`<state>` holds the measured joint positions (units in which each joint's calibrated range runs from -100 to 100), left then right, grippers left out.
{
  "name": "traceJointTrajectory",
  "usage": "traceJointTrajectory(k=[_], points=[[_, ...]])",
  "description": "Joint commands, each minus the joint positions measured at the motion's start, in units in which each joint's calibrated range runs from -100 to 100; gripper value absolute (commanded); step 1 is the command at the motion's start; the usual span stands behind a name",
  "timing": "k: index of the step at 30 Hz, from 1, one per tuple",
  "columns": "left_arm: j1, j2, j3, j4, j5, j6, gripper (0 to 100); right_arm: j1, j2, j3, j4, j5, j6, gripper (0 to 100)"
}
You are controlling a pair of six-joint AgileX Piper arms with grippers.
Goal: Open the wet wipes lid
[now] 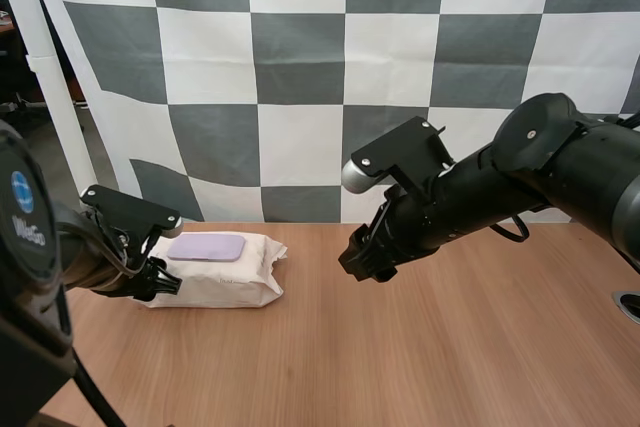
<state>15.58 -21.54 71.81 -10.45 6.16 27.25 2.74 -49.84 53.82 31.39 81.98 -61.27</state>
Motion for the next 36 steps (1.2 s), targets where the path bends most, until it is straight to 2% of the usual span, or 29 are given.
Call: traceJointTrajectory(k=[1, 3, 5, 9, 12, 19, 28, 30, 32, 34, 36], points=[[-0.06, 0.02, -0.03, -0.05, -1.38, 0.15, 91, 0.03, 0.01, -0.07, 0.00, -0.07, 0.06, 100], [-0.13, 0.02, -0.03, -0.05, -1.87, 0.15, 91, 0.03, 0.01, -0.07, 0.00, -0.07, 0.06, 100], [-0.78, 0.02, -0.03, -0.05, -1.23, 0.06, 91, 0.03, 0.01, -0.07, 0.00, -0.07, 0.06, 100], [-3.57, 0.02, -0.03, -1.86, 0.81, 0.06, 91, 0.03, 0.01, -0.07, 0.00, -0.07, 0.06, 100], [-4.89, 0.02, -0.03, -2.63, -0.31, 0.06, 91, 0.03, 0.01, -0.07, -0.51, 0.36, 0.06, 100], [-4.99, 0.91, -0.03, -2.65, -2.99, 0.06, 91, 0.03, 0.01, -0.07, -1.51, 0.71, 0.06, 100], [-4.99, 10.91, -0.03, -2.65, -10.35, 0.06, 88, 0.03, 0.01, -0.07, -1.25, 0.86, 0.75, 100], [-4.99, 12.85, -0.03, -2.65, -12.01, 0.06, 79, 0.03, 0.01, -0.07, -1.25, 0.86, 0.82, 100], [-4.99, 14.22, -0.03, -2.65, -13.36, 0.06, 62, 0.03, 0.01, -0.07, -1.25, 0.86, 0.82, 100], [-4.99, 15.01, -0.03, -2.65, -14.43, 0.06, 34, 0.03, 0.01, -0.07, -1.25, 0.86, 0.82, 100], [-4.99, 15.31, -0.03, -2.65, -15.27, 0.06, 1, 0.03, 0.01, -0.07, -1.25, 0.86, 0.86, 100]])
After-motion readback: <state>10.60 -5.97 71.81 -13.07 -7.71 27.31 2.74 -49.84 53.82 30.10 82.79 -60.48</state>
